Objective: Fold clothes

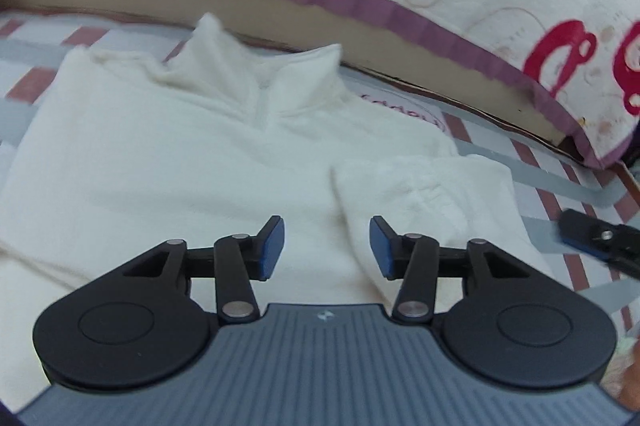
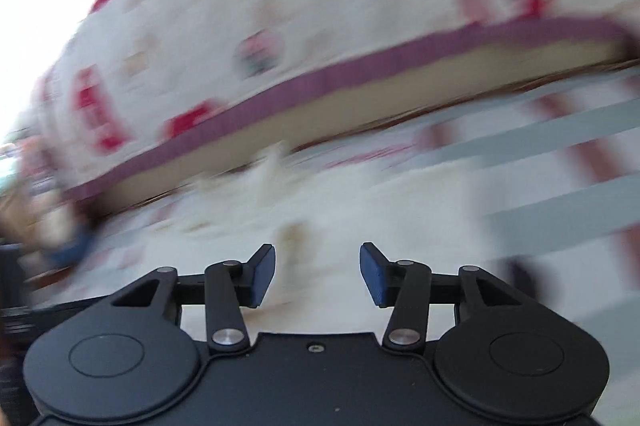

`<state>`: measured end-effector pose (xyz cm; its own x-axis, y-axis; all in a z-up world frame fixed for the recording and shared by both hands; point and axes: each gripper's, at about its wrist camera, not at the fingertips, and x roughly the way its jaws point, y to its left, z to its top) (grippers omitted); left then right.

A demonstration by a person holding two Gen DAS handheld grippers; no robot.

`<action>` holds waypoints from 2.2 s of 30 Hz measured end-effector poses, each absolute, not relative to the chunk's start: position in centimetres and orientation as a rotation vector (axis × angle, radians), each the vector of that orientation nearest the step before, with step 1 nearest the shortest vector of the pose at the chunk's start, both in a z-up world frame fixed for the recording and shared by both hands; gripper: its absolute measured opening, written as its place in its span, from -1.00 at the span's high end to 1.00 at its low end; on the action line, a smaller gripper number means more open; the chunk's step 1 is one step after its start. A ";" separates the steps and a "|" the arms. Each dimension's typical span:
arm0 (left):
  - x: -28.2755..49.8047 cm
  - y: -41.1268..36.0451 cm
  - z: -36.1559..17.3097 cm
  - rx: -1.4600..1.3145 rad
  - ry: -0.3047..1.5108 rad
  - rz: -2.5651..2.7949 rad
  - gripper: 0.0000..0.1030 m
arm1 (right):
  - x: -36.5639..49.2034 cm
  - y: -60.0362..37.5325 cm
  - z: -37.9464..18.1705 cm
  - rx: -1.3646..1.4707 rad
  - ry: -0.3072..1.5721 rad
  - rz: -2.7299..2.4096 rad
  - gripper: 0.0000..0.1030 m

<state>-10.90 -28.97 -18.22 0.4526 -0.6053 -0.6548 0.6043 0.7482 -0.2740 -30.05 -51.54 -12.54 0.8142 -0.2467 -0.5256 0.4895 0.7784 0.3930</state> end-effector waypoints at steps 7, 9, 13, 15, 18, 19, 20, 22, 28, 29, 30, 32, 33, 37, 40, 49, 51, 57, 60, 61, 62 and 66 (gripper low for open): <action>-14.3 -35.0 -18.4 0.284 0.757 -0.891 -0.46 | -34.8 -56.8 -16.9 0.966 0.430 -0.591 -0.15; -14.2 -36.2 -18.8 0.346 0.744 -0.875 -0.48 | -36.3 -57.6 -18.7 1.168 0.359 -0.534 -0.15; -13.1 -37.4 -19.4 0.378 0.742 -0.842 -0.48 | -36.8 -57.4 -20.2 1.311 0.306 -0.477 -0.15; -12.5 -38.0 -19.6 0.394 0.741 -0.826 -0.55 | -36.3 -56.5 -19.5 1.245 0.315 -0.485 -0.15; -11.7 -38.9 -20.0 0.418 0.740 -0.801 -0.68 | -34.7 -55.9 -18.5 1.104 0.375 -0.484 -0.15; -11.4 -39.2 -20.1 0.426 0.739 -0.793 -0.68 | -33.9 -55.6 -18.3 1.052 0.413 -0.479 -0.15; -10.6 -39.4 -20.5 0.412 0.764 -0.789 -0.67 | -33.4 -55.3 -18.2 1.007 0.449 -0.485 -0.15; -9.4 -39.4 -20.9 0.353 0.819 -0.797 -0.20 | -32.5 -54.9 -18.1 0.915 0.519 -0.498 -0.15; -10.1 -37.8 -16.9 0.276 0.689 -0.810 0.73 | -32.1 -54.0 -17.7 0.820 0.562 -0.483 -0.15; -10.3 -37.3 -16.0 0.267 0.645 -0.810 0.73 | -32.0 -53.9 -17.7 0.809 0.574 -0.478 -0.15; -10.5 -36.7 -15.3 0.257 0.613 -0.807 0.74 | -31.5 -53.7 -17.9 0.790 0.601 -0.483 -0.15; -10.8 -35.5 -14.2 0.240 0.561 -0.795 0.74 | -30.6 -53.4 -18.3 0.751 0.654 -0.493 -0.14; -10.9 -34.9 -13.8 0.232 0.541 -0.783 0.74 | -30.1 -53.2 -18.4 0.732 0.681 -0.498 -0.14; -10.9 -32.7 -12.8 0.211 0.486 -0.733 0.74 | -29.1 -53.1 -19.2 0.688 0.763 -0.542 -0.14; -10.3 -31.1 -12.5 0.163 0.500 -0.716 0.74 | -27.8 -53.5 -19.8 0.669 0.786 -0.548 -0.10; -7.9 -25.3 -13.6 0.084 0.552 -0.623 0.74 | -25.6 -51.1 -19.7 0.399 0.804 -0.515 0.61; -7.6 -24.7 -14.8 0.080 0.593 -0.614 0.74 | -25.7 -51.4 -19.8 0.416 0.806 -0.530 0.61; -8.2 -24.0 -14.9 0.111 0.501 -0.619 0.77 | -25.6 -50.9 -19.7 0.389 0.807 -0.536 0.59; -8.6 -22.4 -14.0 0.055 0.413 -0.553 0.77 | -25.4 -50.3 -19.6 0.358 0.800 -0.514 0.54; -8.3 -21.9 -14.3 0.047 0.427 -0.526 0.77 | -25.4 -50.1 -19.5 0.347 0.797 -0.502 0.50; -8.1 -21.4 -14.6 0.039 0.440 -0.499 0.77 | -25.2 -49.7 -19.4 0.325 0.799 -0.494 0.43; -5.9 -20.2 -18.7 0.053 0.650 -0.431 0.77 | -24.6 -48.6 -19.6 0.232 0.841 -0.491 0.43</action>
<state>-5.89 -20.20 -18.66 0.7113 -0.3721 -0.5964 0.4051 0.9103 -0.0848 -24.58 -48.61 -19.55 0.5643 -0.3236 -0.7595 0.5032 0.8642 0.0057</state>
